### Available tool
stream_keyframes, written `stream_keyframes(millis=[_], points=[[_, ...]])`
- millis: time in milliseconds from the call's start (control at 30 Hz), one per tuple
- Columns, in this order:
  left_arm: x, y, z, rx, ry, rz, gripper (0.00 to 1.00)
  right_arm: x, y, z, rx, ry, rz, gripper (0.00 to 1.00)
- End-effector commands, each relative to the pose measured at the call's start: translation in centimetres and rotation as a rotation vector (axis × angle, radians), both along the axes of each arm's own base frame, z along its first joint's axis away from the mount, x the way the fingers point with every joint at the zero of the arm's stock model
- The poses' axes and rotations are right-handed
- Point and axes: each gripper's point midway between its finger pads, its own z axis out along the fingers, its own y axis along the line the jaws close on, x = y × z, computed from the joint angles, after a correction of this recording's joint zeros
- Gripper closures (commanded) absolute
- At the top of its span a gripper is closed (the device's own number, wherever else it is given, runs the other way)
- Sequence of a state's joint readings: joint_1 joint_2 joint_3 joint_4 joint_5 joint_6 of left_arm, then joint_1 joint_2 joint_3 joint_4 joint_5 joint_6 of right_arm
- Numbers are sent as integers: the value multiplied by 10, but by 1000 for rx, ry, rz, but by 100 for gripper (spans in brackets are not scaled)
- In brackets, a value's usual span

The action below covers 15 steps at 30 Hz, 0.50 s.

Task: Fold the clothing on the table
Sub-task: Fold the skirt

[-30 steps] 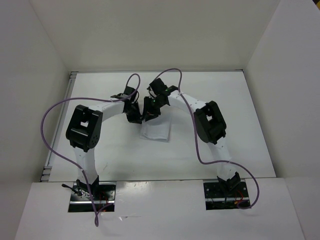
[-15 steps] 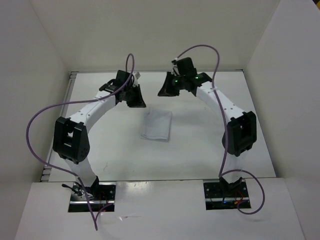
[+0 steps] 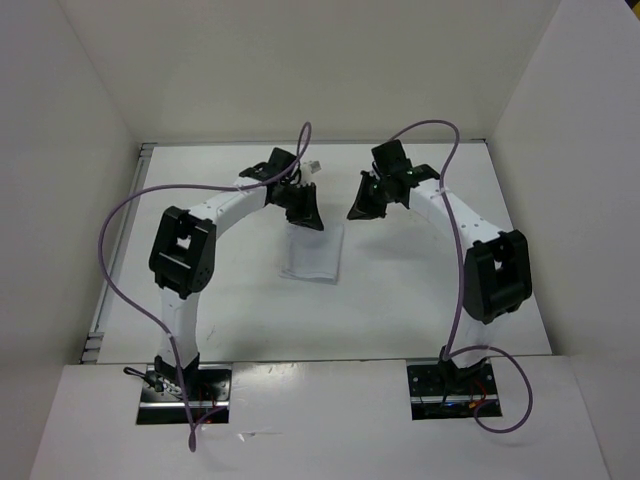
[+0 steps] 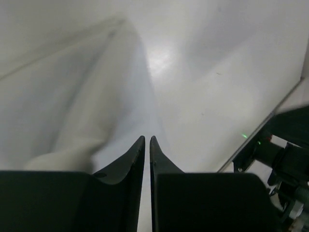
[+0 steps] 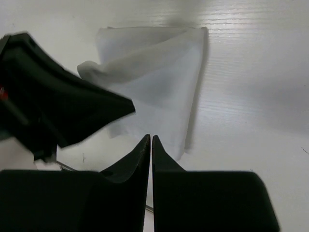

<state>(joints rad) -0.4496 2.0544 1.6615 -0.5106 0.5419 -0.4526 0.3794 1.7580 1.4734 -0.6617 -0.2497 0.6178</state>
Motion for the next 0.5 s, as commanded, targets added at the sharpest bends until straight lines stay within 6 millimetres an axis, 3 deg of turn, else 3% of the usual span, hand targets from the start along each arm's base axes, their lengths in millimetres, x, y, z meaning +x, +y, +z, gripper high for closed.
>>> stream_keyframes(millis=[0,167,300,467], points=[[40,38,-4,6,-36,140,87,-9,-4,40,37,-94,-15,92],[61,70,-38,27,8,239,87,-18,-6,35,39,-75,-8,92],[63,79,-76,10,102,266,87,-21,-7,36,41,-82,-8,91],[58,91,-96,61,136,308,87,-27,-10,43,47,-95,-8,90]])
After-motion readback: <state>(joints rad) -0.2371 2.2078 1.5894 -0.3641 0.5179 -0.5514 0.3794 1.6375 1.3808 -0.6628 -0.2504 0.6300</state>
